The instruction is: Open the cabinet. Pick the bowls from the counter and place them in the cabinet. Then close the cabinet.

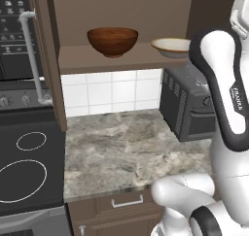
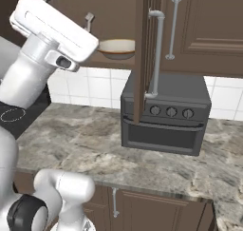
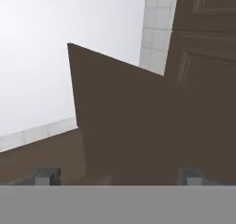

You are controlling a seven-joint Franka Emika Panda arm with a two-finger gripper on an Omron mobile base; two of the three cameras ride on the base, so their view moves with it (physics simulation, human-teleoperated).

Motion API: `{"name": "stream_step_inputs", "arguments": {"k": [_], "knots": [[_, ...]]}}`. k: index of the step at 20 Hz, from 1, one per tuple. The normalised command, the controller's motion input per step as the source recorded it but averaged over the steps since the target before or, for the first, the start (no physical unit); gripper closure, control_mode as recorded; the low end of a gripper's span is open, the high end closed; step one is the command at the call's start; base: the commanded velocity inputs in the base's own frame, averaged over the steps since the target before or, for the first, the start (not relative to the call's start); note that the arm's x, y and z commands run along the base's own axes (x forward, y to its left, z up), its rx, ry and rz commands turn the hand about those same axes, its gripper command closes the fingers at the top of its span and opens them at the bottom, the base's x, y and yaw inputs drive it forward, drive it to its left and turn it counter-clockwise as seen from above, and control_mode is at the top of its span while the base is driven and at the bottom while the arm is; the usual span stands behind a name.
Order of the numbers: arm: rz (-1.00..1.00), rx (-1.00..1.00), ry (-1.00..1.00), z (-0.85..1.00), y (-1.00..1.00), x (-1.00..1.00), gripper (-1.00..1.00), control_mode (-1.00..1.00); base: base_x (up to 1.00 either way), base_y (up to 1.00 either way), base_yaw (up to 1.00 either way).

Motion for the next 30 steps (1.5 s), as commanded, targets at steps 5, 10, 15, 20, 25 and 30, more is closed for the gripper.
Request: {"name": "stream_step_inputs", "arguments": {"k": [5, 10, 15, 20, 25, 30], "knots": [[-0.08, 0.08, -0.08, 0.00, 0.00, -1.00, -1.00, -1.00, 0.00, 0.00, 0.00], [-0.05, 0.11, -0.02, 0.00, -0.39, -0.99, -1.00, -1.00, 0.00, 0.00, 0.00], [0.00, 0.15, 0.00, 0.00, -0.39, -0.89, -1.00, -1.00, 0.00, 0.00, 0.00], [0.00, 0.14, 0.00, 0.00, -0.32, -0.84, -1.00, -1.00, 0.00, 0.00, 0.00], [0.00, 0.15, 0.00, -0.04, -0.06, -0.74, -1.00, -1.00, 0.00, 0.00, 0.00], [0.08, 0.17, 0.03, 0.00, 0.00, -0.54, -1.00, -1.00, 0.00, 0.00, 0.00]]}}
